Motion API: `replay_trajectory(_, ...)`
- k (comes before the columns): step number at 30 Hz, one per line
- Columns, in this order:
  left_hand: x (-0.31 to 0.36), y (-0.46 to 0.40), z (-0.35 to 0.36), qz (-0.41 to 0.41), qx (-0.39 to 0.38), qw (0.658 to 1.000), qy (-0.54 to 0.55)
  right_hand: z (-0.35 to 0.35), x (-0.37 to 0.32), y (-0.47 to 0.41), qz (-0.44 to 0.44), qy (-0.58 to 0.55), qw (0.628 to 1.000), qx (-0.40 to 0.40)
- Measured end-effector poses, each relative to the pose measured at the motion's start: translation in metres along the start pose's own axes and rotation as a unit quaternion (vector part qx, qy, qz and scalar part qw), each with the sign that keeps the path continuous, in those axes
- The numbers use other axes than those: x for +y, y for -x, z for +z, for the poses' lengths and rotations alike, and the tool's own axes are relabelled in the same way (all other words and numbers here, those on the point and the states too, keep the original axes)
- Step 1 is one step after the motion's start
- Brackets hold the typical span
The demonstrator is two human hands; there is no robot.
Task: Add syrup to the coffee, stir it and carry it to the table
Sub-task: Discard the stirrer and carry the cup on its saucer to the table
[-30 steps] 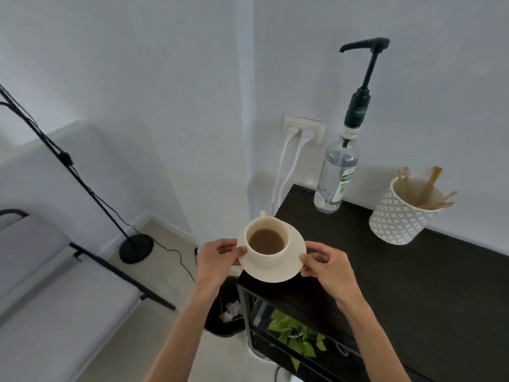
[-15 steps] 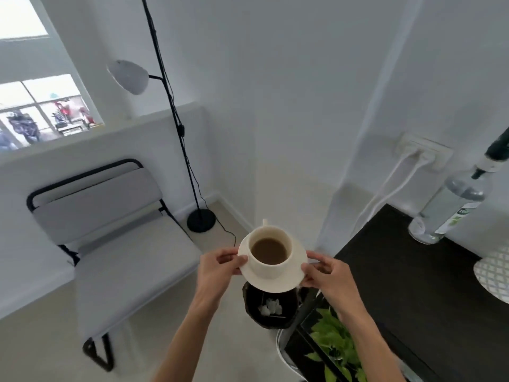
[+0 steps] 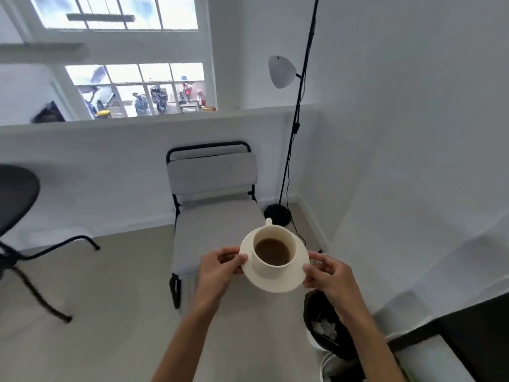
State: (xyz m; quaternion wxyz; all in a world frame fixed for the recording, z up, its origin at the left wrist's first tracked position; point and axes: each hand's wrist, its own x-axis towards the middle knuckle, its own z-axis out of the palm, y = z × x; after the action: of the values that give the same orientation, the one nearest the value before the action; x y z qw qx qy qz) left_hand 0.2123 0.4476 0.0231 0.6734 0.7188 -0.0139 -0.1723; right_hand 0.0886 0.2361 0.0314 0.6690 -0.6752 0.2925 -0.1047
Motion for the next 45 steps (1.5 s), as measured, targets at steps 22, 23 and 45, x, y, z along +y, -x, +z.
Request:
replay_trajectory(22,-0.009,-0.002,-0.225,-0.015,0.36,0.93,0.073,0.287,-0.048,-0.093,-0.036,0.097,0.925,-0.365)
replay_trajectory(23,-0.01,-0.004,-0.232,-0.016,0.373,0.925,0.073,0.299,-0.051,-0.097,-0.039,0.1,0.919,-0.38)
replay_trajectory(45,-0.024,-0.034,-0.415,-0.052,0.578,0.806,0.115,0.577,-0.068,-0.121,-0.033,0.139,0.813,-0.564)
